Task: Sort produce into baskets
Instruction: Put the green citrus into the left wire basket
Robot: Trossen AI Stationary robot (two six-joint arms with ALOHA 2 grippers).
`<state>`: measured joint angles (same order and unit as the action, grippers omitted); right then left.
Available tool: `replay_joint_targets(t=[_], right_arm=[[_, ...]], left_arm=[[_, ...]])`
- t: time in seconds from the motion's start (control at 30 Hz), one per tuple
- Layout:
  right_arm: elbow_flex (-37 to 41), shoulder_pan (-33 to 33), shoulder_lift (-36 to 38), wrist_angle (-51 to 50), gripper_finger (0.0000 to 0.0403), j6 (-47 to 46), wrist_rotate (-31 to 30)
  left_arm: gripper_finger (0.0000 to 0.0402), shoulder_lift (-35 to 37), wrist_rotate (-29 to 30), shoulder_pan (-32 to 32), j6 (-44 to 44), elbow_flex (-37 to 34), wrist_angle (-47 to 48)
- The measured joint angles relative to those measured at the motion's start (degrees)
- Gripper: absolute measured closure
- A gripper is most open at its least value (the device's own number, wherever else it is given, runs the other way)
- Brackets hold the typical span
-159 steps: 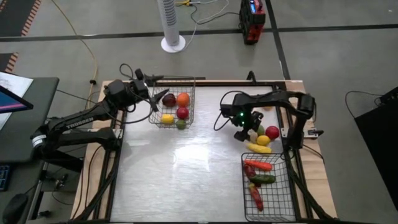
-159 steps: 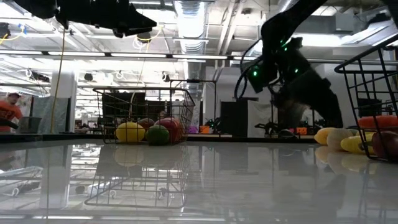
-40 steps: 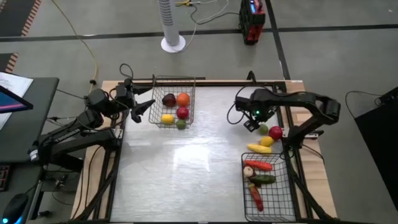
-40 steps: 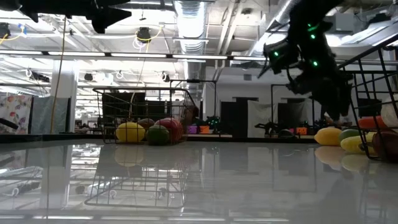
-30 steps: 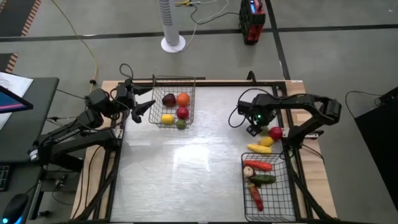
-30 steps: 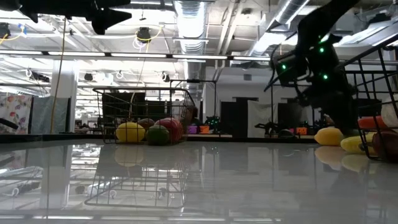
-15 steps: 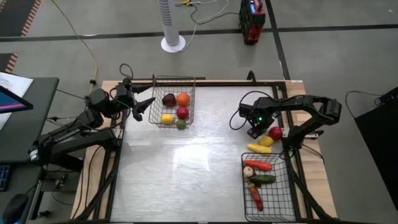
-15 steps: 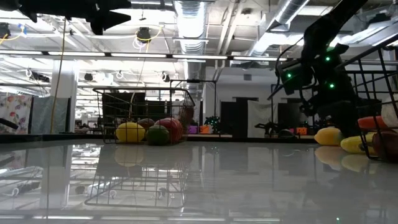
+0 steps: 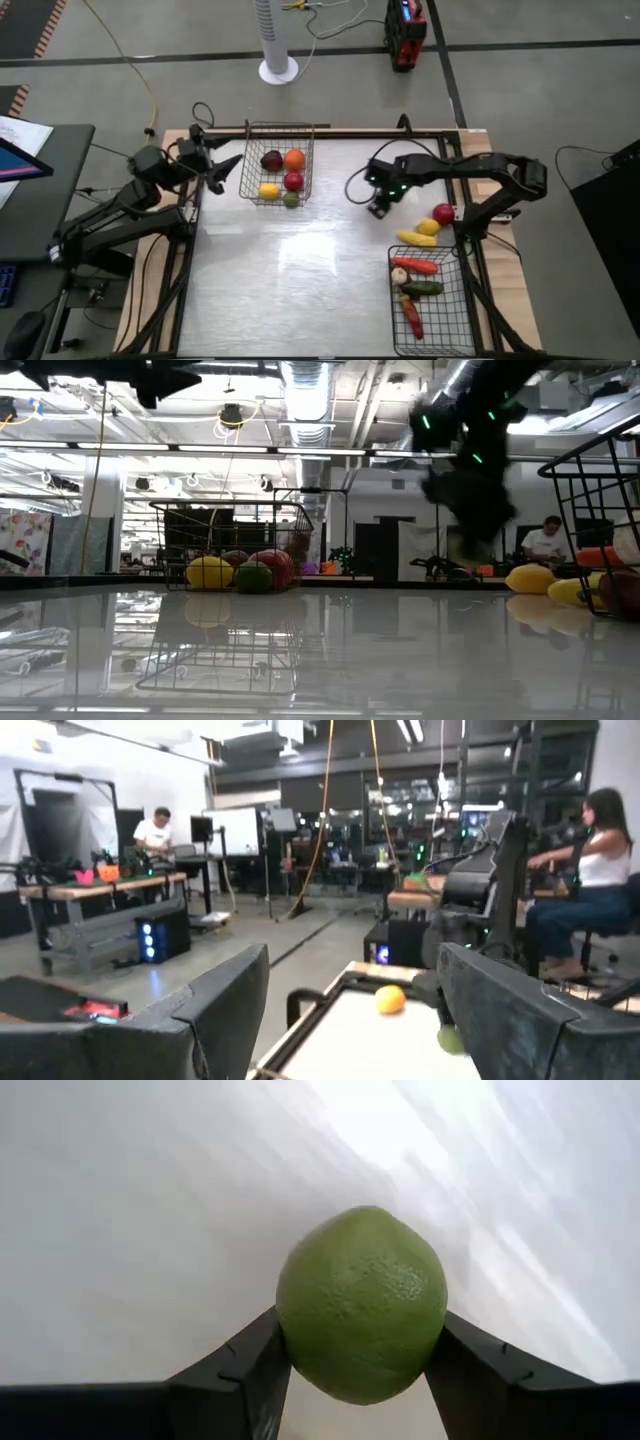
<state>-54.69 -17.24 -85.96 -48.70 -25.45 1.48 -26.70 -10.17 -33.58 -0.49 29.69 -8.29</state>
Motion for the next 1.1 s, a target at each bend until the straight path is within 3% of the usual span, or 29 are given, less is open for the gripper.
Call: replay_joint_targets(t=[0.3, 0.47, 0.63, 0.8, 1.0, 1.1], right_arm=[[-4.87, 10.92, -1.81, 34.86, 0.0178, 0.25, -0.30], [-6.93, 12.57, -6.96, 46.90, 0.0177, 0.22, -5.53], [-14.87, 11.89, -16.65, 49.68, 0.0176, 5.77, -9.02], [-25.85, 9.83, -23.56, 45.75, 0.0167, 10.97, -8.43], [-35.96, 8.77, -25.04, 30.45, 0.0151, 11.92, -9.12], [-37.20, 8.46, -24.99, 30.56, 0.0149, 13.48, -10.71]], left_arm=[[0.0123, 4.42, 0.02, 0.00, -3.34, 0.00, 0.05], [0.0123, 4.35, 0.02, 0.00, -5.25, 0.00, 0.35], [0.0123, 4.38, -0.42, 0.09, -5.99, 0.00, 0.31], [0.0123, 4.38, -0.51, 0.09, -5.86, 0.00, 0.60], [0.0123, 4.38, -0.52, 0.09, -4.56, 0.00, 1.27], [0.0123, 4.38, -0.52, 0.09, -4.54, 0.00, 0.98]])
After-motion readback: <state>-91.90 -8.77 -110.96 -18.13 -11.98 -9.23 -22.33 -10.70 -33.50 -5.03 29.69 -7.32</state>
